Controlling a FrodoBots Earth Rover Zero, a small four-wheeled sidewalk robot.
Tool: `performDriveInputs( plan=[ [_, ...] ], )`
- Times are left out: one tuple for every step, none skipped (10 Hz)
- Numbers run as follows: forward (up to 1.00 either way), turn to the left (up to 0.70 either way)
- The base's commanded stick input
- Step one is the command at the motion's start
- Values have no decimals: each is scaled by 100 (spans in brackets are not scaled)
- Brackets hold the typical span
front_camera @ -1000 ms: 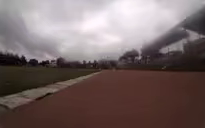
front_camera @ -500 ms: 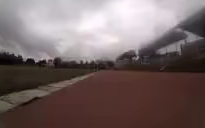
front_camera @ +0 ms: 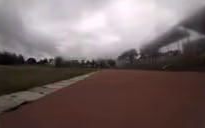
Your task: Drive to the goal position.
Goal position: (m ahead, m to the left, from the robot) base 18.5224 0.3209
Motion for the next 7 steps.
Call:
performDriveInputs(
  plan=[
    [70,-35],
    [70,0],
    [70,2],
    [70,2],
    [70,0],
    [70,4],
    [70,7]
  ],
)
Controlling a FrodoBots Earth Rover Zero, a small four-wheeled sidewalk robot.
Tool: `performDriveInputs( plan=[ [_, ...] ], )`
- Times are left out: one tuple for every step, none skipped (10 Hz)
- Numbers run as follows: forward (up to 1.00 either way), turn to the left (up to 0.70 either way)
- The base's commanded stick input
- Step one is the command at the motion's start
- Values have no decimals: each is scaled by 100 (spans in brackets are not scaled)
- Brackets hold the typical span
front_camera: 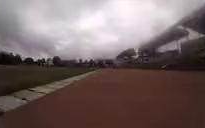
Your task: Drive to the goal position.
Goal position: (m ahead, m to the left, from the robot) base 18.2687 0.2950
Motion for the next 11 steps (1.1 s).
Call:
performDriveInputs(
  plan=[
    [70,2],
    [70,-13],
    [70,-33],
    [70,-8],
    [70,15],
    [70,14],
    [70,12],
    [70,12],
    [70,11],
    [70,11],
    [70,10]
  ],
)
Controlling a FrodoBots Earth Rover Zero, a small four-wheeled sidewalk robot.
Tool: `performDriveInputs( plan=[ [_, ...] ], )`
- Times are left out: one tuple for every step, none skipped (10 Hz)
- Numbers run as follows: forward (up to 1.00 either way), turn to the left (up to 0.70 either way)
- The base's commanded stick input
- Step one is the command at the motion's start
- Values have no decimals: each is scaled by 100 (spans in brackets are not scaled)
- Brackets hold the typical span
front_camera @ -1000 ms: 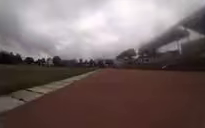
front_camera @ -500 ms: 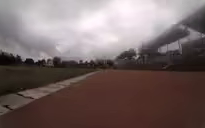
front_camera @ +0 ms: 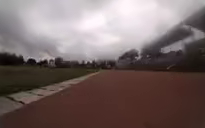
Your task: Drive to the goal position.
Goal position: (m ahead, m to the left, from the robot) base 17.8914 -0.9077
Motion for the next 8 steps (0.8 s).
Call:
performDriveInputs(
  plan=[
    [70,6],
    [70,6],
    [70,6],
    [70,5],
    [70,1],
    [70,9],
    [70,-2],
    [70,-26]
  ],
)
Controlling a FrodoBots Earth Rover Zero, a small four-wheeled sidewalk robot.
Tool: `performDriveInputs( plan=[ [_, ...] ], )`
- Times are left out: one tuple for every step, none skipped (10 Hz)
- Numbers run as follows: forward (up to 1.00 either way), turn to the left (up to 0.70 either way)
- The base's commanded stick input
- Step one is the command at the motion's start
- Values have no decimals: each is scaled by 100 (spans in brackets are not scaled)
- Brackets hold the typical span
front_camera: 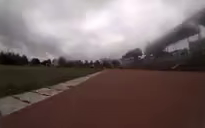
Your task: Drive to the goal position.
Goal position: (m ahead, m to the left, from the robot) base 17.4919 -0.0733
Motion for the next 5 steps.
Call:
performDriveInputs(
  plan=[
    [70,-35],
    [70,-35],
    [70,-35],
    [70,-9],
    [70,0]
  ],
)
